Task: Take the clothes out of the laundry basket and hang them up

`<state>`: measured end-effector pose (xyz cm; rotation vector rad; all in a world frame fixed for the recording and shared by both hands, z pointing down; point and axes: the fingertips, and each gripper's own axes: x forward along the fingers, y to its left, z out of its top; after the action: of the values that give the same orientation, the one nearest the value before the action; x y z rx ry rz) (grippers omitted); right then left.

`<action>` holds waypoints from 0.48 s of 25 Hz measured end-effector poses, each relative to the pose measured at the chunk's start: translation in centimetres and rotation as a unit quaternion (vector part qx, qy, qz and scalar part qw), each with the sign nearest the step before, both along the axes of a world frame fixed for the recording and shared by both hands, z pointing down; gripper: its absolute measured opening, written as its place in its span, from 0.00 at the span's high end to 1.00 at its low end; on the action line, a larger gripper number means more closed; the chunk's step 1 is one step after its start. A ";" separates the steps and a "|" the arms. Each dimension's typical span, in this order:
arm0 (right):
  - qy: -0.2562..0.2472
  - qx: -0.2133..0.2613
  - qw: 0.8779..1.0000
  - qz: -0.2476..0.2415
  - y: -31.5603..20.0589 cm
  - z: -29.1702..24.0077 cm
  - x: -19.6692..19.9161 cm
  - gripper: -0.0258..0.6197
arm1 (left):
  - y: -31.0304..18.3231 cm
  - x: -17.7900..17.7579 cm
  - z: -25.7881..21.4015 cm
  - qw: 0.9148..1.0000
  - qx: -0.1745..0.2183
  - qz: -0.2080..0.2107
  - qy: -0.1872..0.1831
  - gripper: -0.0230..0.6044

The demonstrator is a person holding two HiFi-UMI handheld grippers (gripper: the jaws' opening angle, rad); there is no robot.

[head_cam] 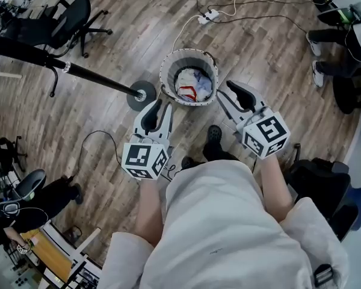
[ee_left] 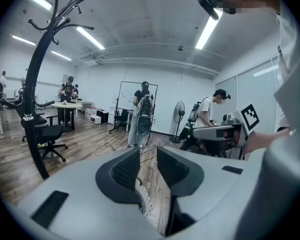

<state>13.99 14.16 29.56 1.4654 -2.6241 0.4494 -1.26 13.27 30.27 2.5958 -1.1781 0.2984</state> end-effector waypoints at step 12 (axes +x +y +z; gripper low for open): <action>-0.005 -0.020 0.999 -0.030 -2.9 1.8 2.6 0.71 | -1.5 2.4 1.1 0.999 -0.019 -0.034 -0.003 0.74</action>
<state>16.59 11.24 31.39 1.3717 -2.6428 0.5012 1.14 11.81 31.39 2.5182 -1.2466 0.3129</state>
